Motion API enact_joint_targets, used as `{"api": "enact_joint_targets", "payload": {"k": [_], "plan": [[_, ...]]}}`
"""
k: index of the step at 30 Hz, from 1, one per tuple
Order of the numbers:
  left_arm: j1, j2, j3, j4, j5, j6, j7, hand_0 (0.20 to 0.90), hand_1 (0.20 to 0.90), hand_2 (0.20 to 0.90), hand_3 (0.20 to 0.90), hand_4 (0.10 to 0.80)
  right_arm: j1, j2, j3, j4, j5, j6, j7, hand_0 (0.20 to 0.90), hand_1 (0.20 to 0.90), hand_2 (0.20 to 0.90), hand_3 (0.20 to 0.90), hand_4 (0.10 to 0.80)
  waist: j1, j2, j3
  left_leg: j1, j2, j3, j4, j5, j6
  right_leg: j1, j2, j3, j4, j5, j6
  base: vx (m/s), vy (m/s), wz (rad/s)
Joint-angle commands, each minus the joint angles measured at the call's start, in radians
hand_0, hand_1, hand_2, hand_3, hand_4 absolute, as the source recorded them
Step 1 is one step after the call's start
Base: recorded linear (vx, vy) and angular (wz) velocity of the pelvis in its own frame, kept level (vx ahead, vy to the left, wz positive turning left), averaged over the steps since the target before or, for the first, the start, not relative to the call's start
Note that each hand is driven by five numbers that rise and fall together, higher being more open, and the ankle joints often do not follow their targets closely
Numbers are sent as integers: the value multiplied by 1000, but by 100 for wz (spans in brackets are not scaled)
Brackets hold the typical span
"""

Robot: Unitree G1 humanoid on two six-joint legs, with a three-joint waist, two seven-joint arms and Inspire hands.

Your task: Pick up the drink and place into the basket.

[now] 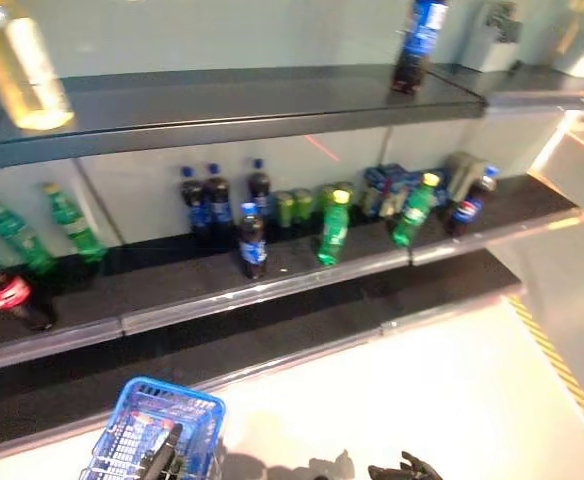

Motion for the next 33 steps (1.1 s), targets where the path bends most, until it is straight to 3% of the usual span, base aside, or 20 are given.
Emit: {"api": "enact_joint_targets", "payload": {"k": [1,5,6,9,10,13,14,15,16,20,21,22,23,24,26,27,28,30,31,33], "plan": [[27,-3,4,-106,-27,-61,-46,300,300,300,200,100,-7,-16,38,23,-49,4,6,900,900,900,900,800,22,14,30,-95,-96,58,27,27,103,118,-29,-35,-105,82,95,179,-251,-102],[42,-3,-27,-139,-11,-52,1,300,300,300,200,100,-27,-20,36,24,-14,11,-10,900,900,900,900,800,48,40,40,-121,-185,76,-71,14,106,131,9,-35,-87,78,115,293,-202,-50],[48,-9,-26,-134,-13,-61,-3,300,300,300,200,100,-25,-14,36,14,-18,18,-16,900,900,900,900,800,63,57,40,-186,-211,123,-130,81,90,169,40,-30,-88,60,112,308,-131,-22],[49,-8,-23,-119,-16,-64,-15,300,300,300,200,100,-19,-7,39,11,-30,18,-20,900,900,900,900,800,81,60,38,-271,-217,181,-104,132,75,204,60,-33,-85,27,101,308,-131,-54],[51,-10,-13,-109,-31,-73,-20,300,300,300,200,100,-24,0,53,19,-52,18,-19,900,900,900,900,800,89,55,29,-281,-225,189,-75,111,92,204,82,-27,-40,-5,91,541,-192,-59],[30,-8,21,-78,-71,-93,-6,300,300,300,200,100,-41,26,58,51,-53,49,-19,900,900,900,900,800,79,9,3,-212,-241,253,-69,11,160,196,93,-6,130,109,147,543,-176,-74],[20,-5,25,-77,-75,-90,-10,300,300,300,200,100,-42,35,61,59,-64,47,-11,900,900,900,900,800,79,-5,-3,-183,-242,248,-91,5,173,184,99,9,214,198,190,394,-157,-29],[8,4,15,-84,-66,-87,-8,300,300,300,200,100,-42,42,72,62,-69,38,-11,900,900,900,900,800,79,-11,-7,-145,-234,234,-121,4,178,162,120,12,329,280,236,454,-215,7],[-5,10,-3,-95,-40,-84,-8,300,300,300,200,100,-44,47,89,64,-70,16,-22,900,900,900,900,800,81,3,-14,-107,-200,217,-154,11,174,116,143,-1,452,338,263,475,-249,6],[-19,11,-64,-139,-17,-89,20,300,300,300,200,100,-60,48,104,36,28,29,-55,900,900,900,900,800,65,33,-17,-45,-160,165,-174,9,166,-5,62,-41,507,275,246,261,-177,37],[-29,10,-83,-154,-17,-91,22,300,300,300,200,100,-68,46,101,22,53,31,-60,900,900,900,900,800,51,40,-9,-29,-156,135,-168,0,165,-35,10,-46,459,217,221,153,-152,67],[-29,10,-83,-154,-17,-91,22,300,300,300,200,100,-69,45,101,22,53,31,-60,900,900,900,900,800,50,42,-11,-31,-154,134,-168,2,165,-36,12,-48,455,220,220,264,-335,72],[-52,17,-106,-170,-23,-83,22,300,300,300,200,100,-75,47,102,15,58,15,-73,900,900,900,900,800,33,54,9,-5,-150,68,-161,-15,161,-69,-67,-32,305,189,187,162,-240,81],[-55,17,-107,-172,-24,-82,22,300,300,300,200,100,-76,48,102,14,57,14,-74,900,900,900,900,800,31,56,9,-6,-149,62,-161,-15,160,-72,-72,-31,290,193,185,246,-398,85],[-74,25,-112,-184,-28,-70,11,300,300,300,200,100,-72,49,104,14,60,8,-89,900,900,900,900,800,14,65,23,27,-133,-15,-167,-59,147,-120,-199,40,77,269,195,283,-565,73],[-73,29,-112,-191,-49,-76,11,300,300,300,200,100,-74,51,104,18,43,9,-84,900,900,900,900,800,0,69,40,61,-113,-54,-180,-87,138,-133,-227,86,-11,338,213,300,-635,81],[-69,31,-113,-199,-58,-78,12,300,300,300,200,100,-77,51,105,18,30,11,-81,900,900,900,900,800,-3,71,46,72,-99,-66,-185,-94,133,-144,-227,104,-17,352,219,268,-675,92],[-44,42,-110,-226,-35,-76,24,300,300,300,200,100,-87,34,129,-10,-23,35,-59,900,900,900,900,800,14,66,47,71,2,-74,-184,-72,81,-73,-195,80,-25,200,221,231,-704,72],[-34,34,-102,-226,-31,-86,43,300,300,300,200,100,-86,28,144,-38,-27,84,-40,900,900,900,900,800,21,54,44,63,36,-76,-156,-49,57,-41,-172,59,-26,165,206,229,-731,39],[-20,20,-67,-196,-10,-68,46,300,300,300,200,100,-79,8,164,-53,-16,95,-27,900,900,900,900,800,39,23,47,-11,92,-42,-44,76,28,16,-133,2,-42,122,160,178,-658,51]]}}
